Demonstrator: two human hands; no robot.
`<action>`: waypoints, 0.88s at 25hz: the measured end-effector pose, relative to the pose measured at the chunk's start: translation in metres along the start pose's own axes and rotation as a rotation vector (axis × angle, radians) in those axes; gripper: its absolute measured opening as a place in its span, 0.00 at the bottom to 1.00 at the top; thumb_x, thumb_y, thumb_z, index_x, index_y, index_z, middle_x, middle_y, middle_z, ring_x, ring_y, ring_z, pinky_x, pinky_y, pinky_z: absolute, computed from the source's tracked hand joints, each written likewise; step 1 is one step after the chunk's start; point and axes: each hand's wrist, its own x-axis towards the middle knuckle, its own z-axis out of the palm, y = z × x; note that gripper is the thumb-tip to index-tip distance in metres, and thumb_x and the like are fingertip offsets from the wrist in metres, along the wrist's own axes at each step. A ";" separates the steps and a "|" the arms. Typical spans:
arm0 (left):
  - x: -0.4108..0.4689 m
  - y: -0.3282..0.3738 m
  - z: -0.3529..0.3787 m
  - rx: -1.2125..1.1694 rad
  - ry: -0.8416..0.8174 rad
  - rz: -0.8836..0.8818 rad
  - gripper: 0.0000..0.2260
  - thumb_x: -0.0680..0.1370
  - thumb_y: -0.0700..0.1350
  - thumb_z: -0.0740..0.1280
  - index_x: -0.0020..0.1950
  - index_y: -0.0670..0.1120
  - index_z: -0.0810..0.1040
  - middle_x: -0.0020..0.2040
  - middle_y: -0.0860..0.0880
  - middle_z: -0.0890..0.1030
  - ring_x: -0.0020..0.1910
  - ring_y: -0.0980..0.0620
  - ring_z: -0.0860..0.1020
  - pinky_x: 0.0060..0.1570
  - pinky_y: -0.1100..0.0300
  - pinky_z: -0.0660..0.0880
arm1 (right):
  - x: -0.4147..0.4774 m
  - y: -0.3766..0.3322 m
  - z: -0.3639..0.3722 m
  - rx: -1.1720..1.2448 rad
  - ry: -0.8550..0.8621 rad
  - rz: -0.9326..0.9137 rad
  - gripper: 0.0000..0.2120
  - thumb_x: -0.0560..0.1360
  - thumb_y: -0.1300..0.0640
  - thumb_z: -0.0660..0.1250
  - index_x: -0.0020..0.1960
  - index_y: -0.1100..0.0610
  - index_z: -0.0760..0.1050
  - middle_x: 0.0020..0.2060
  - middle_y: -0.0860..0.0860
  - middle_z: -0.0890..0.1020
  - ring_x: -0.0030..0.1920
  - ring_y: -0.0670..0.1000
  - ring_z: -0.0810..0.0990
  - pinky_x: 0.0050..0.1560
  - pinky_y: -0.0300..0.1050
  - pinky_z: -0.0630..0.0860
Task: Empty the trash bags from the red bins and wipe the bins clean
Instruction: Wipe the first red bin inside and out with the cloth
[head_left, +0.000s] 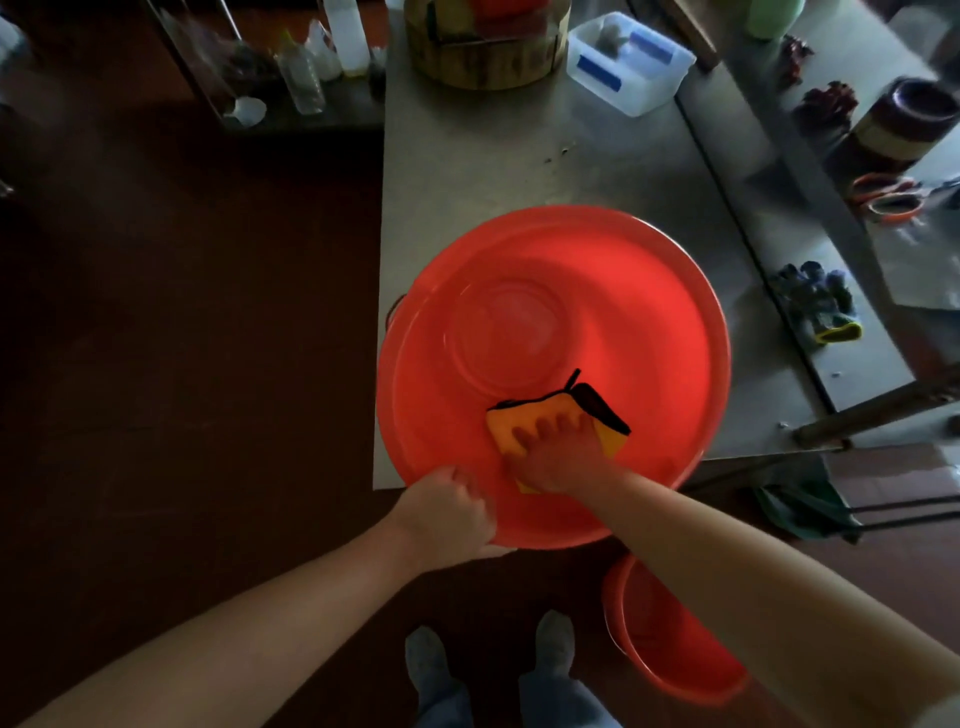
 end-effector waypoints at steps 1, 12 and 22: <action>0.000 0.001 0.000 -0.010 0.016 -0.003 0.27 0.78 0.65 0.59 0.29 0.49 0.79 0.28 0.50 0.79 0.28 0.49 0.78 0.34 0.62 0.75 | -0.016 0.001 0.000 -0.004 0.005 -0.012 0.31 0.79 0.32 0.43 0.79 0.42 0.56 0.78 0.52 0.61 0.77 0.60 0.58 0.75 0.66 0.48; -0.004 0.000 0.014 -0.049 0.104 -0.011 0.32 0.81 0.66 0.51 0.31 0.46 0.79 0.30 0.46 0.79 0.30 0.47 0.78 0.36 0.57 0.76 | -0.063 -0.003 0.005 0.047 -0.056 -0.012 0.34 0.77 0.30 0.39 0.80 0.39 0.49 0.81 0.50 0.53 0.80 0.59 0.49 0.74 0.68 0.42; 0.004 0.001 0.011 -0.085 0.068 -0.082 0.31 0.77 0.70 0.58 0.31 0.46 0.78 0.28 0.47 0.78 0.28 0.48 0.77 0.33 0.59 0.75 | 0.067 0.006 -0.005 0.004 -0.146 0.050 0.33 0.79 0.31 0.44 0.81 0.43 0.50 0.82 0.53 0.51 0.80 0.62 0.48 0.76 0.68 0.42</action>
